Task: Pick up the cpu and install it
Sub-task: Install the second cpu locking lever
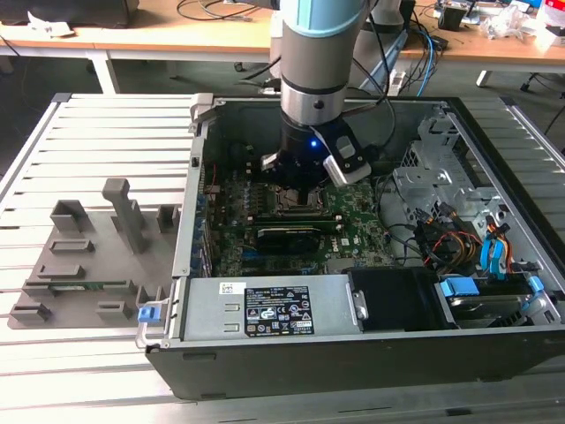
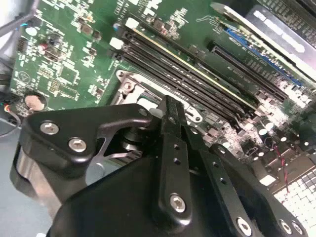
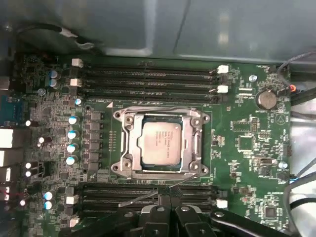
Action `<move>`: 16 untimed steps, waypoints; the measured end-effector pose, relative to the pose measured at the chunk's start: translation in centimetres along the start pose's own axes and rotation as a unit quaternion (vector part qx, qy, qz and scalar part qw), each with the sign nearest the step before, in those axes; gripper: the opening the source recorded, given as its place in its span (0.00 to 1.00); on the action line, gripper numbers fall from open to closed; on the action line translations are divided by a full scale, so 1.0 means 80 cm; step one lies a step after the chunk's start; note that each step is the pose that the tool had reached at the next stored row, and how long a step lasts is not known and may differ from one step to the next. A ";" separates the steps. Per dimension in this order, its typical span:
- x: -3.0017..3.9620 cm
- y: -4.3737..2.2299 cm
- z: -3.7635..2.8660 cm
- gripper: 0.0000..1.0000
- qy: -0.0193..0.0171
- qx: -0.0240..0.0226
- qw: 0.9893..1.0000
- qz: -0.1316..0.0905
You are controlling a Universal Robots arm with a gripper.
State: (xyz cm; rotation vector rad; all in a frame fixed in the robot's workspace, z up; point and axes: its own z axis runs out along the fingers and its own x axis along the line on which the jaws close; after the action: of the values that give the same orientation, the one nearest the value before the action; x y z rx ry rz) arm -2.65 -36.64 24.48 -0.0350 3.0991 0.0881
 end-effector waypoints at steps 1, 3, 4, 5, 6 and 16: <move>0.0118 -0.0053 0.0035 0.11 0.000 -0.009 1.000 0.000; 0.0157 -0.0077 0.0047 0.11 0.000 -0.012 1.000 0.000; 0.0175 -0.0088 0.0052 0.11 0.000 -0.014 1.000 0.001; 0.0192 -0.0097 0.0058 0.11 0.000 -0.015 1.000 0.001; 0.0208 -0.0104 0.0067 0.11 0.000 -0.016 1.000 0.001; 0.0382 -0.0128 0.0286 0.11 0.000 -0.019 1.000 0.001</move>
State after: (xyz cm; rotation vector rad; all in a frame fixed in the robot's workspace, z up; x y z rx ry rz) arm -5.59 -37.60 22.01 -0.0338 3.0965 0.1455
